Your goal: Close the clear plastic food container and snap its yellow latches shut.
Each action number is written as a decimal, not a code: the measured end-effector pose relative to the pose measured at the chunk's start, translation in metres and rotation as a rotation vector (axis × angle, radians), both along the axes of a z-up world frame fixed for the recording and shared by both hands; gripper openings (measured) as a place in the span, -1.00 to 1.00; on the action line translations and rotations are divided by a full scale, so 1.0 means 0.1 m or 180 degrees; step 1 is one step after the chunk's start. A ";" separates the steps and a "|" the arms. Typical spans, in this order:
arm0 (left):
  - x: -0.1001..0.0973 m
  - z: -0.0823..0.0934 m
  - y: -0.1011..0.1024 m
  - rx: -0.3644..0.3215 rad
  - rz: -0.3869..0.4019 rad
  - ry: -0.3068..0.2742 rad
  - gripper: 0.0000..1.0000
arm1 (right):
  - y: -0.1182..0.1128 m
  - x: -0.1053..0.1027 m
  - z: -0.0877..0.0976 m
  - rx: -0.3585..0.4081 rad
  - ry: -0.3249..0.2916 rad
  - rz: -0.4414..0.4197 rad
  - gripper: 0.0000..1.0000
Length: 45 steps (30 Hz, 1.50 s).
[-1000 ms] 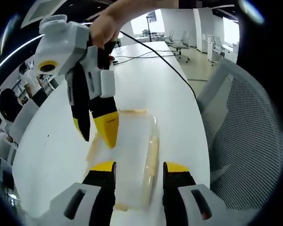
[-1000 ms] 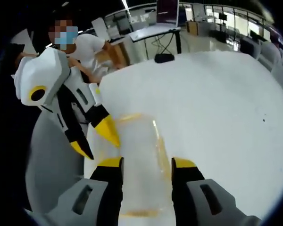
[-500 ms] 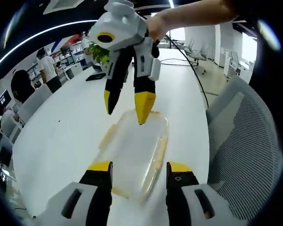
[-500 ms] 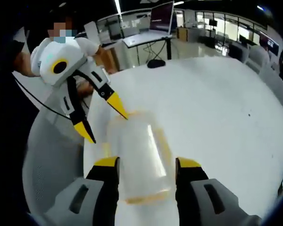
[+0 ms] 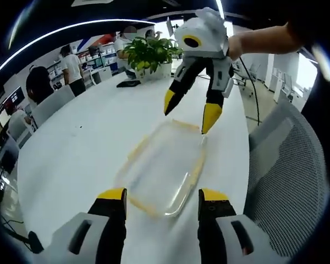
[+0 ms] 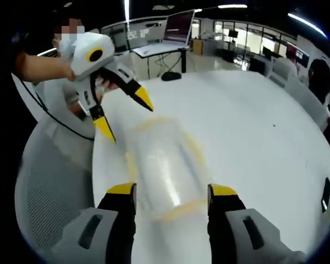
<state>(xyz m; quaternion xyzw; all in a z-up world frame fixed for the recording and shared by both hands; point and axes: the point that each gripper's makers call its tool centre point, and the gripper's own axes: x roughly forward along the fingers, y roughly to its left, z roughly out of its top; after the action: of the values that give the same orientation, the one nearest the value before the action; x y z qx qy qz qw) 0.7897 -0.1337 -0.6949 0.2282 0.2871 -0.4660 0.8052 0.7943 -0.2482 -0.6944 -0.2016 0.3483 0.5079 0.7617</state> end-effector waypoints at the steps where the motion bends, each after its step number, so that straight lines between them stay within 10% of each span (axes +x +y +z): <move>1: 0.00 0.00 0.01 -0.0011 0.0018 0.0001 -0.07 | -0.01 -0.01 -0.01 0.0017 0.0003 -0.0022 -0.02; 45: 0.16 -0.34 0.05 -0.0175 0.0434 0.0218 -0.15 | -0.10 0.02 -0.30 0.0287 -0.0007 -0.0743 -0.06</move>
<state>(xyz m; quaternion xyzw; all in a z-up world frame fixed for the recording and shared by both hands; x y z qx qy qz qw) 0.8057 -0.1283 -0.7285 0.1698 0.3164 -0.4253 0.8308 0.7965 -0.2577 -0.7239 -0.1258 0.3453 0.4307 0.8243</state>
